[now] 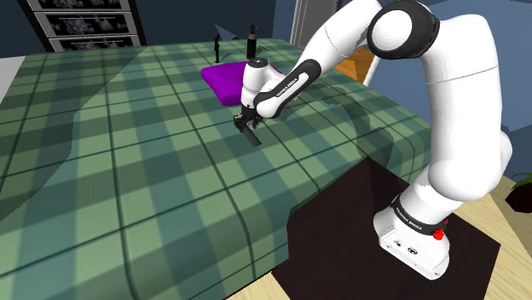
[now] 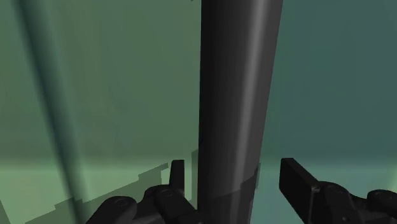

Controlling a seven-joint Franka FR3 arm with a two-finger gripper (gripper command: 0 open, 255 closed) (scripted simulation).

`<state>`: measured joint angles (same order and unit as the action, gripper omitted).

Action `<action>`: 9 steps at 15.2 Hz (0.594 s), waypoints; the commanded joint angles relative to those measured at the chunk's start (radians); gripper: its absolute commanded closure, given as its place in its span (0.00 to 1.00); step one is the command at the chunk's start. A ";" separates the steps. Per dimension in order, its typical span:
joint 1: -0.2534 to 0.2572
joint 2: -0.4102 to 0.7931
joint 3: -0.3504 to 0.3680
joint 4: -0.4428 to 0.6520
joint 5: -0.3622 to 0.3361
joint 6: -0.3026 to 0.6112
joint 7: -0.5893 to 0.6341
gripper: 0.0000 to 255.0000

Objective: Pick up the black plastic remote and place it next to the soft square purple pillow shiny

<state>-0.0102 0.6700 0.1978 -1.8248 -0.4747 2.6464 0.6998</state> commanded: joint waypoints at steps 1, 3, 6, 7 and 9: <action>0.000 0.000 0.000 0.000 0.000 0.000 0.000 0.00; 0.000 0.000 0.000 0.000 0.000 0.000 0.000 0.00; -0.006 -0.032 0.010 -0.017 0.009 -0.015 -0.005 0.00; -0.012 -0.063 0.020 -0.033 0.018 -0.030 -0.011 0.00; -0.024 -0.118 0.039 -0.059 0.038 -0.060 -0.024 0.00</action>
<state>-0.0298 0.5797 0.2268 -1.8736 -0.4474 2.6049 0.6816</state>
